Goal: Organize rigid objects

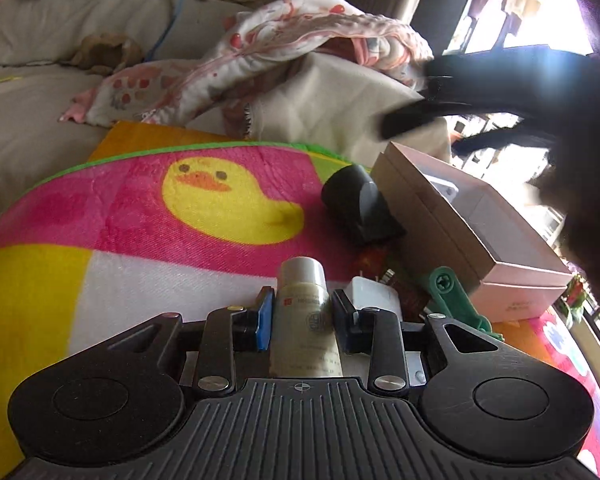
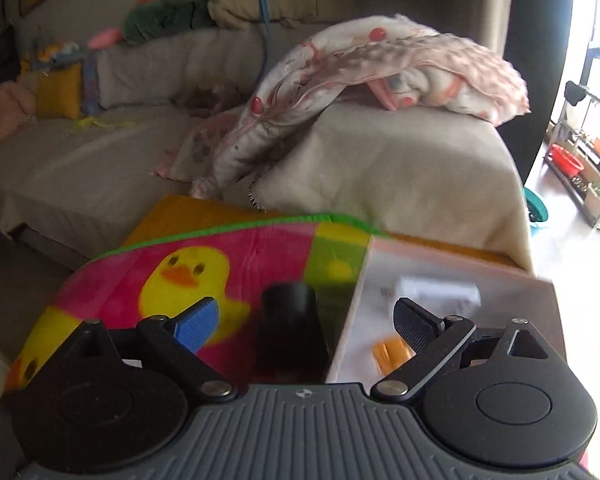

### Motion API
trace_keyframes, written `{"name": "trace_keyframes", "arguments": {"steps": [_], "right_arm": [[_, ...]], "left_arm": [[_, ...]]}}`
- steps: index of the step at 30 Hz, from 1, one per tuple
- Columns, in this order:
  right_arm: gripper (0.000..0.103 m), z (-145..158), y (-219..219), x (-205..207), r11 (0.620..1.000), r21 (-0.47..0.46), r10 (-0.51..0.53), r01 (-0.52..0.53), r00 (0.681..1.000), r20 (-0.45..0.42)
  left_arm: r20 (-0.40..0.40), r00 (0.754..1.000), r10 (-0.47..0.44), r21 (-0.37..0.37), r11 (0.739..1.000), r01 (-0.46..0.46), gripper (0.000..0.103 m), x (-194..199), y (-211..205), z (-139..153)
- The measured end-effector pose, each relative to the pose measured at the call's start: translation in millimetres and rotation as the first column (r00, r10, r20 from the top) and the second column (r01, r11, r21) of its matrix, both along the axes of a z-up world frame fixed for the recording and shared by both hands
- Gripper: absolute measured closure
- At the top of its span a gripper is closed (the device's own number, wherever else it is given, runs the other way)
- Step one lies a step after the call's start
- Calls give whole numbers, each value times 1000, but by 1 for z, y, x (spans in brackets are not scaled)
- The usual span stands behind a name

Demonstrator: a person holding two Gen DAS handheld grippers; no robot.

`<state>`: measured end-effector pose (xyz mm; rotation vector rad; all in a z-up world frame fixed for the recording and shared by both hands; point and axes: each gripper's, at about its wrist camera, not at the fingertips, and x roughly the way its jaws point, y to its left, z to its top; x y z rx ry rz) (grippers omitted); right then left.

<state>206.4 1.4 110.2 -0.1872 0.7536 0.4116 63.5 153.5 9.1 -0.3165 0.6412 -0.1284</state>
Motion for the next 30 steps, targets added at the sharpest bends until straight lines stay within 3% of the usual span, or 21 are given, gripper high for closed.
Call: {"name": "trace_keyframes", "arguments": {"steps": [4, 8, 12, 15, 22, 26, 30], "right_arm": [[47, -35, 57, 51, 985, -168, -41, 31, 998, -57], [57, -64, 70, 67, 960, -274, -91, 62, 991, -95], [58, -64, 68, 42, 966, -253, 3, -45, 987, -163], [58, -61, 59, 13, 975, -187, 69, -120, 963, -259], [58, -58, 22, -69, 955, -110, 229, -276, 919, -323], [58, -57, -17, -109, 944, -117, 273, -310, 927, -257], [57, -59, -58, -142, 936, -229, 246, -267, 962, -116]], "left_arm": [[0, 1000, 0, -43, 999, 0, 68, -7, 11, -2], [-3, 1000, -2, -100, 995, 1, 68, -11, 22, -4], [-11, 1000, -2, -128, 992, 1, 68, -18, 28, -5], [-16, 1000, -12, -141, 990, 10, 68, -31, 29, -6], [-28, 999, -39, -212, 977, 32, 70, -63, 24, -8], [-36, 997, -61, -207, 977, 52, 70, -63, 4, -7], [-54, 992, -114, -223, 970, 99, 70, -56, -22, -7]]}}
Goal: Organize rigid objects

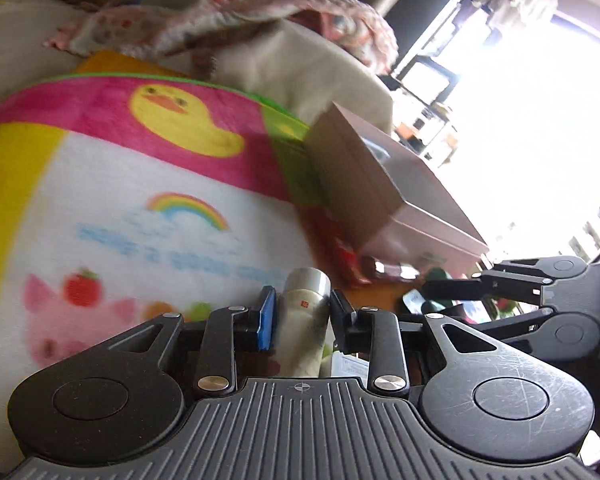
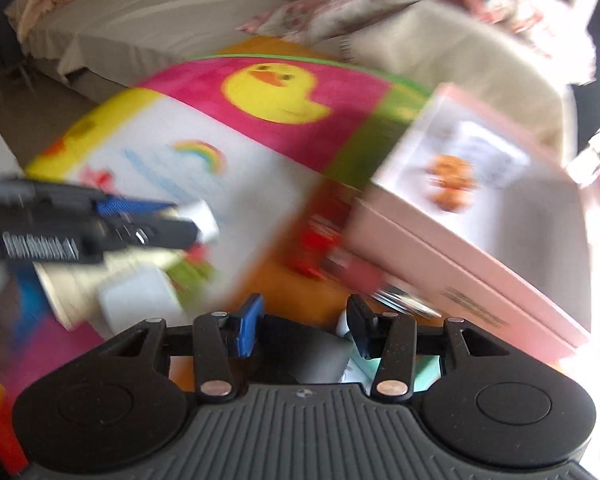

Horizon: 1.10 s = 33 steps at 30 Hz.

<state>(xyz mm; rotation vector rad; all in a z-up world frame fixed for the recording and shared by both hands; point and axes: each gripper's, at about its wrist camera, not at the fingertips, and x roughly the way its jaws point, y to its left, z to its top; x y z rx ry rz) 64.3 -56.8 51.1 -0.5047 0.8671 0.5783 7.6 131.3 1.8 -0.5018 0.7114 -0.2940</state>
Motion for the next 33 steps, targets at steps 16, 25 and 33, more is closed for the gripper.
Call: {"name": "trace_keyframes", "arguments": {"steps": [16, 25, 33], "right_arm": [[7, 15, -108, -106, 938, 341, 56, -53, 998, -1], [6, -25, -88, -141, 999, 25, 39, -48, 960, 279], [4, -31, -166, -105, 928, 256, -289, 270, 957, 37]], "left_arm": [[90, 991, -94, 230, 971, 71, 70, -39, -41, 45], [51, 977, -207, 342, 923, 178, 70, -78, -62, 41], [83, 973, -217, 369, 913, 173, 67, -70, -76, 41]]}}
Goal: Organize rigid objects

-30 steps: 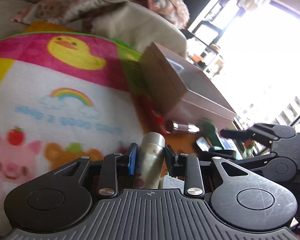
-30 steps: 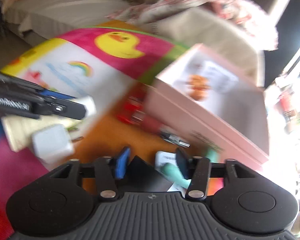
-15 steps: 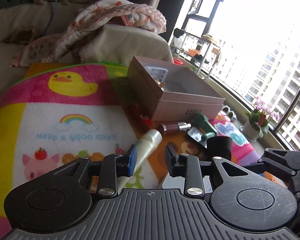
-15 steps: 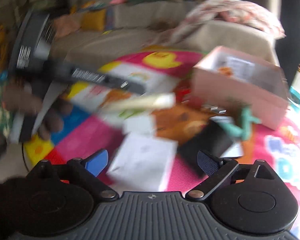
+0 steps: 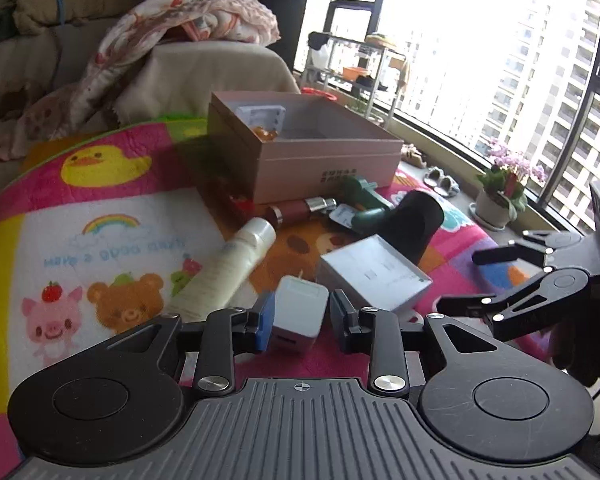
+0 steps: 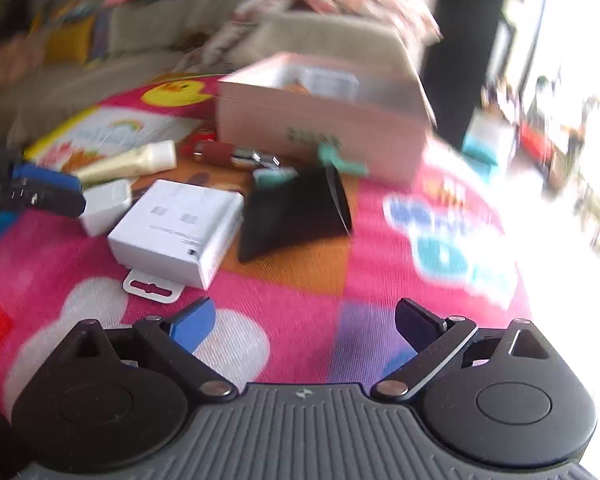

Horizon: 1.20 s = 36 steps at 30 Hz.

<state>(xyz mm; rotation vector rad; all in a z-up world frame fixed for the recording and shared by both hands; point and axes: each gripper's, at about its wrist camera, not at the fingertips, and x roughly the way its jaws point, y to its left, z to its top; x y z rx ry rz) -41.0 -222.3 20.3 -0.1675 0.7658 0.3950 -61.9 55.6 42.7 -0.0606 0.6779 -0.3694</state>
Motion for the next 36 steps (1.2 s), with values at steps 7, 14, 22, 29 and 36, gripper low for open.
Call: {"name": "trace_keyframes", "arguments": {"steps": [7, 14, 22, 29, 36], "right_arm": [[0, -15, -2, -6, 997, 58, -60, 58, 998, 29], [0, -17, 2, 5, 999, 45, -31, 31, 999, 15], [0, -20, 1, 1, 998, 59, -33, 30, 998, 53], [0, -21, 2, 0, 997, 62, -41, 37, 997, 60], [0, -21, 2, -1, 997, 65, -50, 46, 997, 63]], "left_arm": [[-24, 991, 134, 39, 990, -133, 67, 36, 30, -12], [-89, 995, 46, -66, 996, -52, 62, 41, 13, -26], [-5, 998, 59, -82, 995, -59, 62, 8, 6, 6], [-105, 994, -25, -10, 1000, 24, 62, -20, -40, -8], [-61, 998, 21, 17, 1000, -20, 58, 3, -63, -25]]}}
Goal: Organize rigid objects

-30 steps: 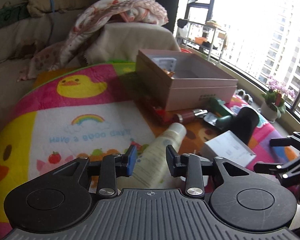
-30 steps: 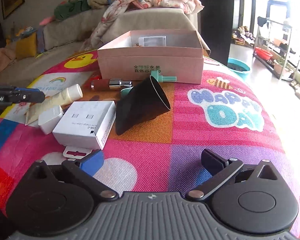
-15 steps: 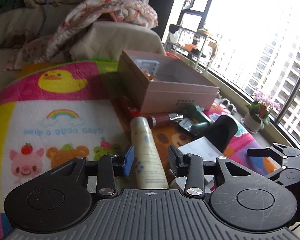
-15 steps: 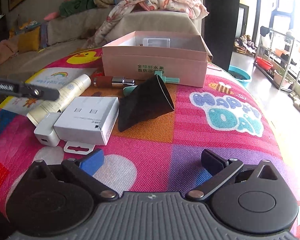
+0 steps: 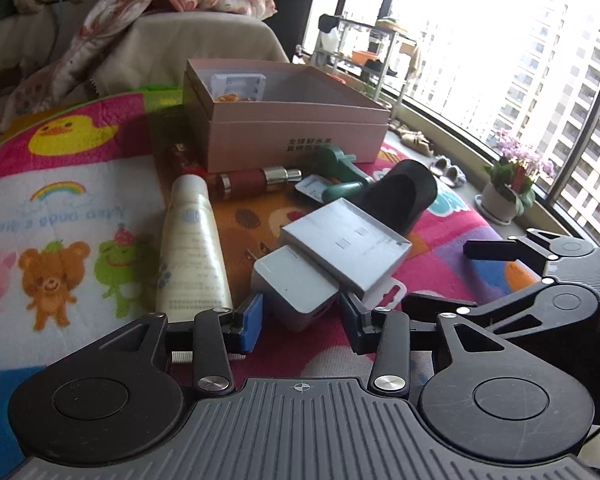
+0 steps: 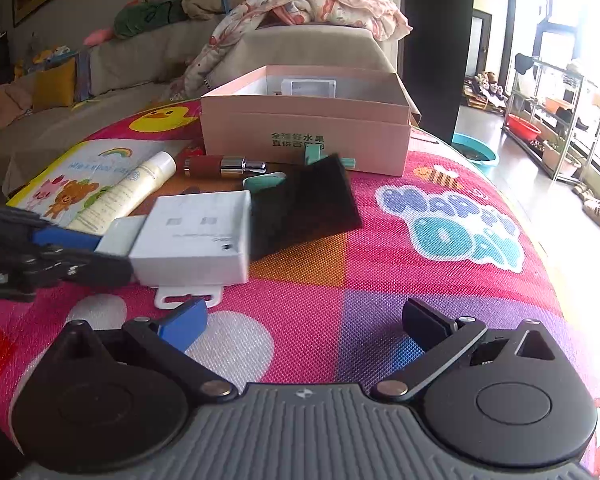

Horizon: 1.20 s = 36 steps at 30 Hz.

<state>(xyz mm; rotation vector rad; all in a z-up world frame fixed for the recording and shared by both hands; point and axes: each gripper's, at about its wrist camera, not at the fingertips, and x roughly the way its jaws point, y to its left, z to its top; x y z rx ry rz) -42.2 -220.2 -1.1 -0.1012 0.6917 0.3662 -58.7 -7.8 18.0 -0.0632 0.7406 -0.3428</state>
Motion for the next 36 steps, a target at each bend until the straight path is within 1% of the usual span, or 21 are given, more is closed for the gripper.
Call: {"name": "trace_keyframes", "arguments": {"steps": [2, 3, 7, 9, 12, 13, 16, 18, 19, 21, 22, 23, 25, 28, 30, 33, 34, 36], "right_arm": [[0, 0, -1, 0, 1000, 6, -3, 3, 1000, 2], [0, 0, -2, 0, 1000, 12, -5, 5, 1000, 3], [0, 0, -4, 0, 999, 31, -9, 9, 1000, 1], [0, 0, -3, 0, 1000, 26, -11, 11, 1000, 1], [0, 0, -2, 0, 1000, 23, -14, 14, 1000, 2], [0, 0, -2, 0, 1000, 23, -14, 14, 1000, 2], [0, 0, -2, 0, 1000, 25, -18, 18, 1000, 2], [0, -1, -3, -1, 999, 30, -22, 22, 1000, 4], [0, -1, -4, -1, 999, 34, -23, 23, 1000, 4], [0, -1, -5, -1, 999, 43, -25, 25, 1000, 5], [0, -1, -5, -1, 999, 46, -26, 25, 1000, 5], [0, -1, -5, -1, 998, 50, -27, 27, 1000, 6], [0, -2, -6, -1, 998, 54, -28, 28, 1000, 5], [0, -1, -6, -1, 998, 54, -31, 31, 1000, 5], [0, -1, -6, -1, 998, 54, -35, 35, 999, 6], [0, 0, -7, -2, 997, 55, -49, 48, 999, 9], [0, 1, -7, -3, 997, 52, -52, 51, 998, 16], [0, 5, -3, -9, 999, 31, -27, 26, 998, 49]], "left_arm": [[28, 1000, -3, 19, 1000, 2, 58, 3, -2, -2], [37, 999, 2, 15, 1000, -2, 58, 4, -1, -2], [35, 999, 40, -69, 997, -37, 58, 15, 7, -4], [33, 998, 59, -83, 995, -56, 58, 21, 10, -4], [41, 996, 81, -65, 995, -78, 56, 30, 12, -4], [45, 995, 91, -48, 995, -89, 53, 33, 14, -4], [63, 991, 120, 24, 992, -122, 54, 38, 19, -4], [64, 988, 141, 43, 989, -144, 56, 39, 26, -4], [58, 987, 147, 23, 989, -149, 57, 39, 31, -3], [43, 989, 143, -52, 989, -141, 57, 40, 39, -1], [43, 988, 146, -74, 987, -142, 57, 41, 41, 1], [50, 988, 147, -68, 987, -144, 57, 43, 39, 3], [70, 987, 141, -21, 990, -140, 57, 52, 31, 4], [55, 988, 146, 31, 988, -148, 57, 67, 22, -1], [59, 988, 142, 52, 988, -145, 57, 69, 18, -5], [79, 991, 104, 54, 993, -108, 59, 58, 19, -6], [81, 993, 87, 45, 995, -91, 64, 50, 21, -6], [83, 995, 48, 51, 997, -52, 64, 31, 23, -6]]}}
